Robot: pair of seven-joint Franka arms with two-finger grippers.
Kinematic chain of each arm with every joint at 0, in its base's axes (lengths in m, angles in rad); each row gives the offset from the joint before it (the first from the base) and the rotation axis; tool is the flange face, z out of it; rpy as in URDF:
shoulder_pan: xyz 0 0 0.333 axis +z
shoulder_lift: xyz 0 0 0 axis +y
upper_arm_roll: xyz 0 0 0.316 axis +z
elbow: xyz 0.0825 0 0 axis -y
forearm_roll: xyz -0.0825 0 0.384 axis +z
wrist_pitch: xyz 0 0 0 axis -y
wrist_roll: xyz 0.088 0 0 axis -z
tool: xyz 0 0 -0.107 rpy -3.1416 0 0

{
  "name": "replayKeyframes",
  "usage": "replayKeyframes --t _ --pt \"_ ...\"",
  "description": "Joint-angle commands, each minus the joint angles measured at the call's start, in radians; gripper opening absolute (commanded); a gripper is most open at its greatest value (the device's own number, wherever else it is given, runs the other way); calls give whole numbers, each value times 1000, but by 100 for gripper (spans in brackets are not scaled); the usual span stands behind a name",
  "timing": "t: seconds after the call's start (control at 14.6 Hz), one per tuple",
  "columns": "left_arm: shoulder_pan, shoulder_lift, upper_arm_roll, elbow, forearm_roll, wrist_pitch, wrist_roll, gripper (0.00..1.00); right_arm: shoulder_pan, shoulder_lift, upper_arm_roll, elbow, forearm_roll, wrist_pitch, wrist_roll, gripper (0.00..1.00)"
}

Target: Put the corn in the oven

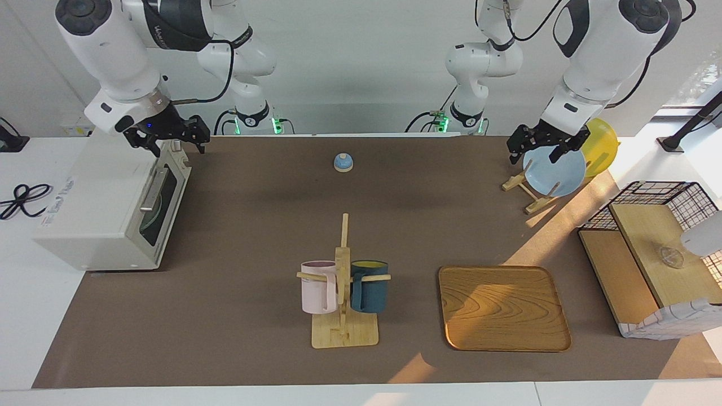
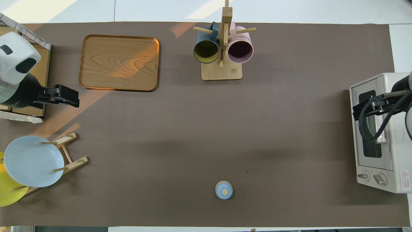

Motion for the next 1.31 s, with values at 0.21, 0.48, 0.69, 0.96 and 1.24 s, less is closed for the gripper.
replayKeyframes --t 0.21,0.48,0.69,0.96,1.24 --pt "14 -24 -10 -24 16 -3 6 100 11 26 -2 56 7 -30 39 100" --pt "14 -24 -10 -24 16 -3 6 100 9 25 1 51 12 -29 50 100" --pt "14 -24 -10 -24 16 -3 6 100 9 25 1 52 12 -24 45 100" --pt "14 -24 -10 -24 16 -3 6 100 5 25 1 54 12 -19 45 100" --pt "14 -24 -10 -24 16 -3 6 100 9 25 1 54 12 -19 47 100"
